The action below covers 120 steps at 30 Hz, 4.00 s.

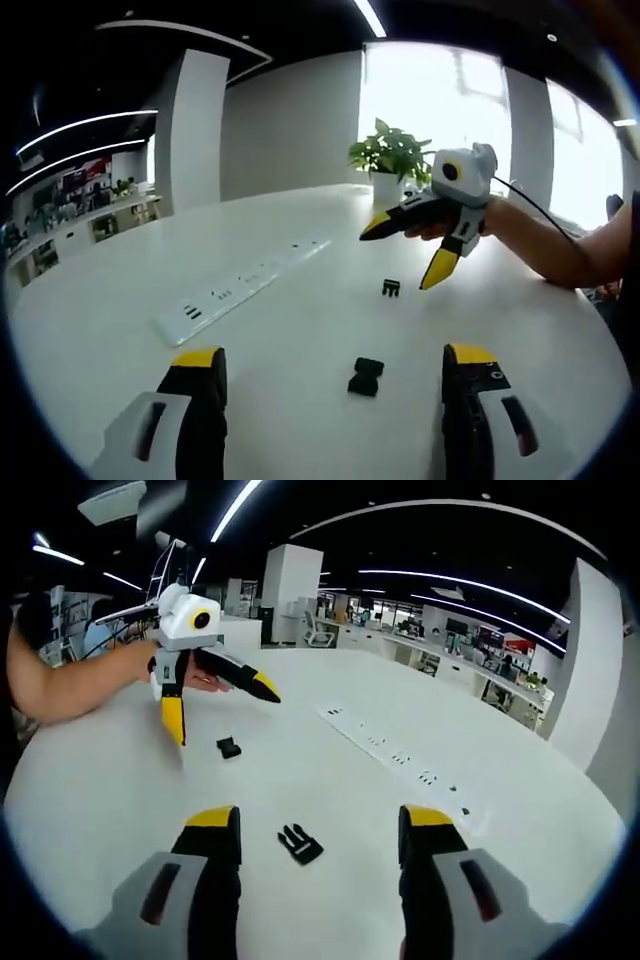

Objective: Snap the two parts of the plastic buckle together until the buckle closes and remains connected.

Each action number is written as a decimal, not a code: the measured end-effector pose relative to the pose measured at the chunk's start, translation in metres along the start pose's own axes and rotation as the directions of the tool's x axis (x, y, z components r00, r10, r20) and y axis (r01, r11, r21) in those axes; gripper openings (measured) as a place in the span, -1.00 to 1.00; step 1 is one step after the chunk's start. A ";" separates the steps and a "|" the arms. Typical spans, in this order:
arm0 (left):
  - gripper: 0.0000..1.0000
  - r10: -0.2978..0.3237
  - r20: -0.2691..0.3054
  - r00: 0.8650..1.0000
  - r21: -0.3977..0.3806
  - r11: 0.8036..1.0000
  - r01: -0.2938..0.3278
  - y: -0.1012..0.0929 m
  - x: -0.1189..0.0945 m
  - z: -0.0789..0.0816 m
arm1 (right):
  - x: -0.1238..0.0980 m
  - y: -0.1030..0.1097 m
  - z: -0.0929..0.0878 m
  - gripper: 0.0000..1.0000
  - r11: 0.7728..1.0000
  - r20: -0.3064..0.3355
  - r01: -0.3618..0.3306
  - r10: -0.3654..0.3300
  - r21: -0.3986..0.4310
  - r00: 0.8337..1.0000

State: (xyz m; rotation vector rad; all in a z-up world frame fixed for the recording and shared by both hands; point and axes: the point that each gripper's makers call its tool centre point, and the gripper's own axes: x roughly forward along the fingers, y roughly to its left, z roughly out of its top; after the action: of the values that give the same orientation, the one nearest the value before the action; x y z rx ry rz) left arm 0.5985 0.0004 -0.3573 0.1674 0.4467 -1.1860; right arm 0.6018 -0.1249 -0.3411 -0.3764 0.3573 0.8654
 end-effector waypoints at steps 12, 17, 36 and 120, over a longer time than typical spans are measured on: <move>0.73 0.030 -0.012 0.999 0.010 1.000 -0.030 0.004 0.002 -0.005 | -0.001 -0.002 0.000 0.23 1.000 -0.003 0.008 -0.008 -0.009 1.000; 0.60 0.008 -0.015 1.000 0.016 1.000 -0.008 0.000 0.001 -0.005 | 0.000 0.003 0.000 0.23 1.000 0.001 -0.013 0.013 -0.017 1.000; 0.39 -0.058 -0.045 0.997 0.020 0.998 0.059 -0.016 0.002 -0.011 | 0.005 0.015 -0.014 0.01 0.997 -0.035 -0.077 0.076 -0.024 0.997; -0.29 -0.142 -0.082 0.987 0.043 0.988 0.146 -0.033 0.003 -0.021 | 0.006 0.032 -0.027 -0.53 0.979 -0.038 -0.191 0.194 0.073 0.980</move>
State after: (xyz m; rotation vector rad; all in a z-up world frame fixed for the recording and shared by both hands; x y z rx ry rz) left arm 0.5641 -0.0069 -0.3743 0.2276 0.5053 -1.3362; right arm 0.5763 -0.1145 -0.3732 -0.3005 0.4704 1.0324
